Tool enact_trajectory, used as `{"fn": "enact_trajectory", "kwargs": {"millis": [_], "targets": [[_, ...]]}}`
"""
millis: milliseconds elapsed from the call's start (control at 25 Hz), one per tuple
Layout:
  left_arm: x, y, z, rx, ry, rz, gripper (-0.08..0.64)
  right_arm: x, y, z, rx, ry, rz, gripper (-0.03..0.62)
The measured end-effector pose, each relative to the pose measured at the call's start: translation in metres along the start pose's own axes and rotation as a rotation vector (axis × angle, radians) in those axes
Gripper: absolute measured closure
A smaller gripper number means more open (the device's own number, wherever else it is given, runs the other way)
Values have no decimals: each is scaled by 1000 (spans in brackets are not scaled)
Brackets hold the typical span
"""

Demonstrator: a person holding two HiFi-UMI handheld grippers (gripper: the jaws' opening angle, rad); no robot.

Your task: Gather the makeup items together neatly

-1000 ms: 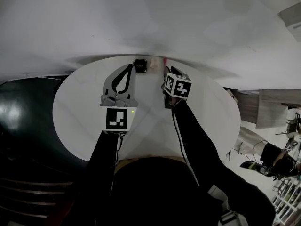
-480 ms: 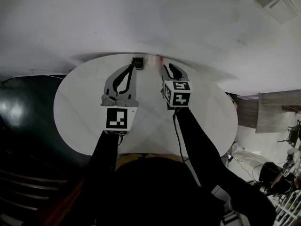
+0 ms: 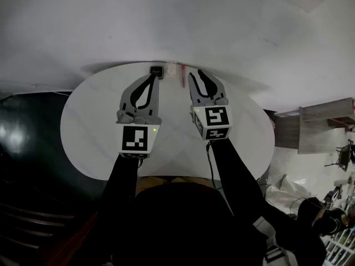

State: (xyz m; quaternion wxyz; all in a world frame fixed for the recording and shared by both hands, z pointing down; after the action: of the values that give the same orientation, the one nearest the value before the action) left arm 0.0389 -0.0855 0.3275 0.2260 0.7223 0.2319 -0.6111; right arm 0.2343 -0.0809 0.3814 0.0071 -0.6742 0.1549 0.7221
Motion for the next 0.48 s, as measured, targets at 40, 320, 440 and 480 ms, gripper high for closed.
{"fn": "enact_trajectory", "kwargs": {"millis": [40, 320, 440, 480], "targets": [[2, -4, 1, -2, -10, -3, 543, 6, -6, 4, -3, -17, -32, 476], [19, -31, 10, -42, -22, -45, 543, 28, -43, 32, -21, -88, -124, 489], [27, -43, 13, -58, -19, -62, 543, 33, -61, 40, -54, -85, -127, 509], [29, -47, 14, -63, -16, -66, 543, 39, -67, 46, -54, -78, -136, 555]]}}
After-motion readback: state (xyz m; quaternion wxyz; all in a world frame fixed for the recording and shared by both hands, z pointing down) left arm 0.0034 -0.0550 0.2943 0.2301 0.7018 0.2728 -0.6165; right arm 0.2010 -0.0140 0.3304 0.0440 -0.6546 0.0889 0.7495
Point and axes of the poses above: the fingertips, and each gripper's own axes: y forward along the fingers, z to its left, x out of its top, the point moved 10 cm from there along -y, backward along the fingers
